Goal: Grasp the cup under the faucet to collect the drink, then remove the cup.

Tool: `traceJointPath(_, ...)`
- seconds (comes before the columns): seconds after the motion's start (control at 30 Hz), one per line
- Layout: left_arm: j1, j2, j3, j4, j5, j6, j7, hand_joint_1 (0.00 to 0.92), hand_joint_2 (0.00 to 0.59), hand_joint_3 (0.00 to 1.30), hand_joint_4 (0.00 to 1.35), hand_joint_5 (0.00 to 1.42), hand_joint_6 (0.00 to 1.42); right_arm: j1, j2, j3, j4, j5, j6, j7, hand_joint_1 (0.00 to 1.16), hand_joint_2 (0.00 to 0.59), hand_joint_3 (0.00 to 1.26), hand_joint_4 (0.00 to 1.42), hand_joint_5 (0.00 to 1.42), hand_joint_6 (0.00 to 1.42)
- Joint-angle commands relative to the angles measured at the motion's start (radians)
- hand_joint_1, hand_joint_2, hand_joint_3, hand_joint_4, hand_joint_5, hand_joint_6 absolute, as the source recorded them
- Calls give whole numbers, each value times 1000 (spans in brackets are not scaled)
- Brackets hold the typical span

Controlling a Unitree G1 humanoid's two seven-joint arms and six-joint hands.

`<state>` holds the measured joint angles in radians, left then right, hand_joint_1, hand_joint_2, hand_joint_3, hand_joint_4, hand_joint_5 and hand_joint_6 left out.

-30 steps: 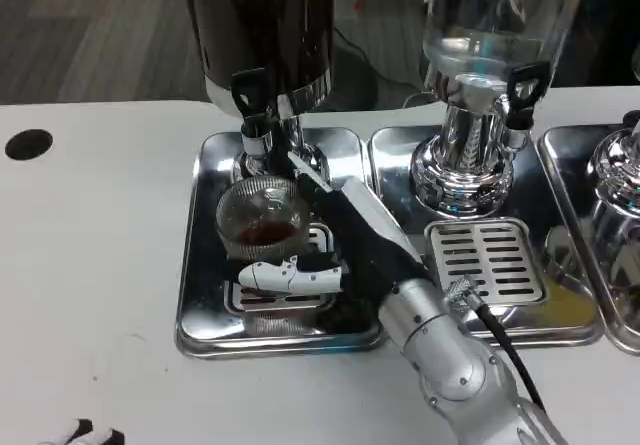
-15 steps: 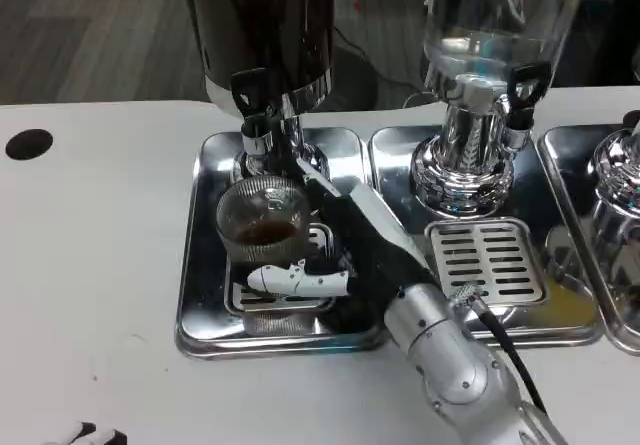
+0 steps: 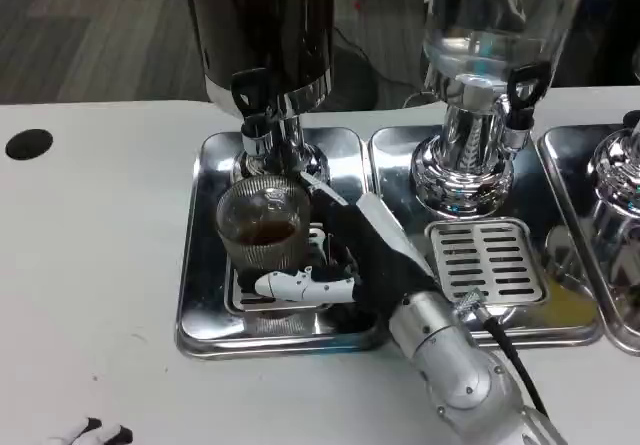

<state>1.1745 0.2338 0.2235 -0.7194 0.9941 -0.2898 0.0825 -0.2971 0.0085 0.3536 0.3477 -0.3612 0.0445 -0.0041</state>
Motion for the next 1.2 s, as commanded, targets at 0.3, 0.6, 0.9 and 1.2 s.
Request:
traceJointPath(0.3,-14,-8,-6,-5,11,11,-38,0,106,297,191,263,475,4,17,-17,8,7,-20,-35,732,81,149,203,193,121)
traceJointPath(0.6,-28,-14,-8,-4,14,16,-59,0,113,305,191,273,485,-10,16,-19,31,21,-29,-15,731,81,99,104,168,103)
traceJointPath(0.9,-32,-18,-13,-6,18,23,-71,0,115,305,198,277,486,-17,35,-14,46,12,-35,-45,731,81,120,149,199,119)
traceJointPath(1.2,-34,-15,-13,1,14,26,-74,0,115,306,201,279,487,-21,50,-5,47,-9,-30,-81,776,68,157,191,247,160)
